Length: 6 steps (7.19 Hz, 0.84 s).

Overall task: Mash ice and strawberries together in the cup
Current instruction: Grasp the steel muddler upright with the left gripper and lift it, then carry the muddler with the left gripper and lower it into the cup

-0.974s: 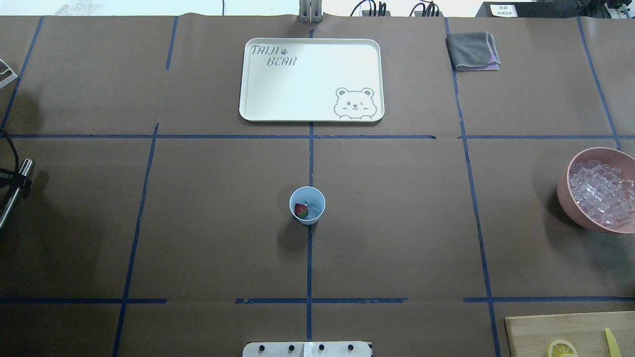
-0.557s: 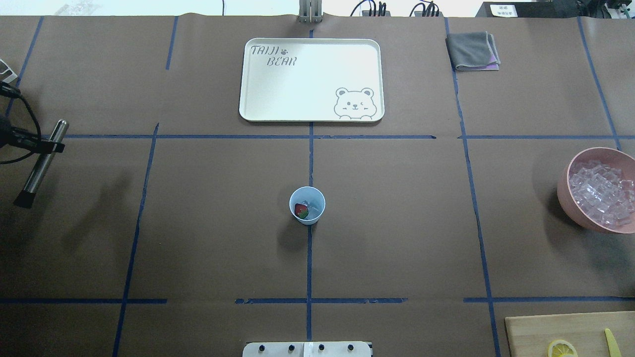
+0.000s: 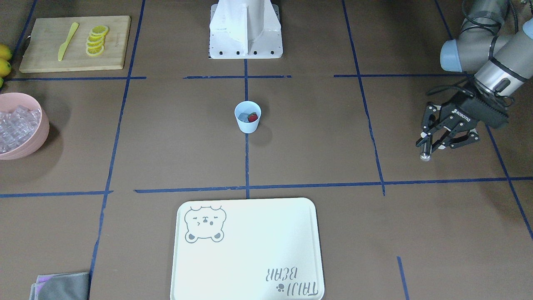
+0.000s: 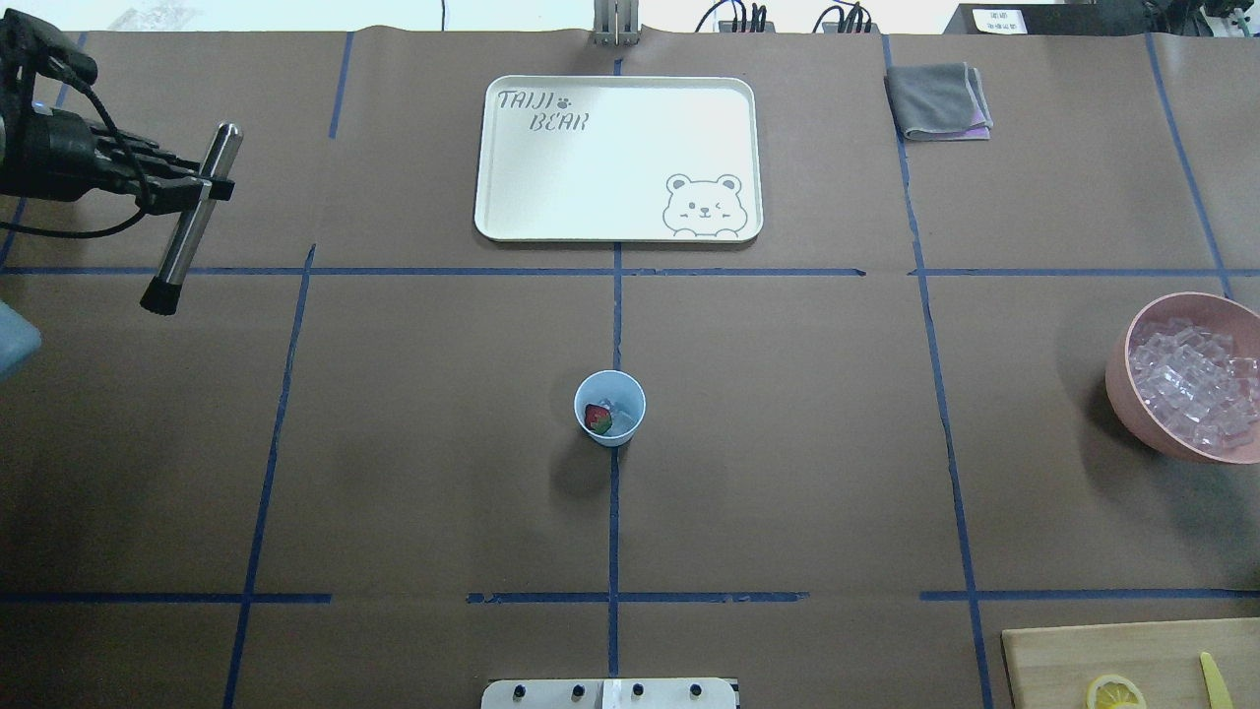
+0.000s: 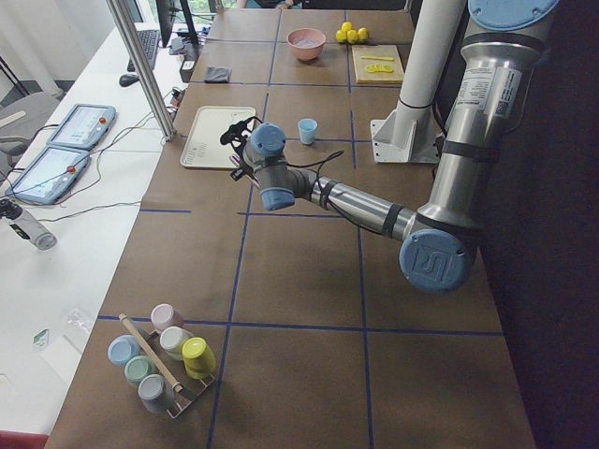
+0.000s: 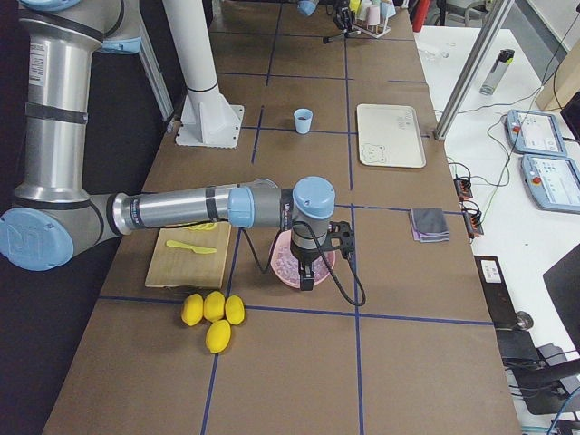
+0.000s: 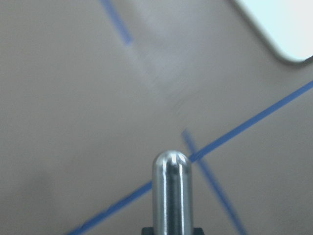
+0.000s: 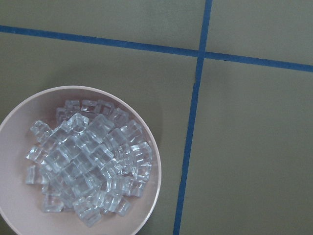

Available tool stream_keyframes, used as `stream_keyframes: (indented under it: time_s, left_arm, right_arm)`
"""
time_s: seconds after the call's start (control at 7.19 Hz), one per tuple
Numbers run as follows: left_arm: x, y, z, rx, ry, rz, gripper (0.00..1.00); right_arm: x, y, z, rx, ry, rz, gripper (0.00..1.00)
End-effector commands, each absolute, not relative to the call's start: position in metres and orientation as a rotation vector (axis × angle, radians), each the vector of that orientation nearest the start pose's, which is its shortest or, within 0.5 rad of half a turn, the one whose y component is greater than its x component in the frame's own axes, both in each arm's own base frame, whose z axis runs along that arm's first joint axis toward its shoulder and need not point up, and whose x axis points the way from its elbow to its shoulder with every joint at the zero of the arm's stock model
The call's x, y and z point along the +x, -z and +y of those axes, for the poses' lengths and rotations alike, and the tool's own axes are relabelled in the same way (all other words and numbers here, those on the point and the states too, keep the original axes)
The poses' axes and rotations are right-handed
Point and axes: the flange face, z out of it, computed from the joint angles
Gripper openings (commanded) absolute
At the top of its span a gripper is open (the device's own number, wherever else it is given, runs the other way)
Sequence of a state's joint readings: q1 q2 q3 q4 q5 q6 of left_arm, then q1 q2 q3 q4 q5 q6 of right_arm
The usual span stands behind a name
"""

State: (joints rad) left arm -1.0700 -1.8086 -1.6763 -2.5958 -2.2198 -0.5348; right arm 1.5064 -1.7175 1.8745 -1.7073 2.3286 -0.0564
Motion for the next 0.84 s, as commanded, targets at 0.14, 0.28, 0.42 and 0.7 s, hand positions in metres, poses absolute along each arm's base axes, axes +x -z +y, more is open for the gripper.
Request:
stream_keyframes:
  time_s: [0.14, 0.28, 0.42, 0.7]
  left_arm:
    - [0.252, -0.259, -0.522, 1.169, -0.601, 1.259, 0.0]
    - [0.269, -0.238, -0.509, 1.249, -0.668, 1.3, 0.0]
    - [0.28, -0.224, -0.498, 1.3, -0.707, 1.342, 0.0]
    - [0.346, -0.217, -0.442, 1.48, -0.628, 1.462, 0.02]
  right_arm:
    - [0.037, -0.593, -0.429, 0.015, 0.122, -0.758, 0.99]
    - [0.037, -0.593, -0.429, 0.015, 0.122, -0.757, 0.99]
    - [0.037, -0.593, -0.429, 0.014, 0.121, -0.758, 0.99]
    - [0.038, -0.592, -0.429, 0.014, 0.118, -0.758, 0.99]
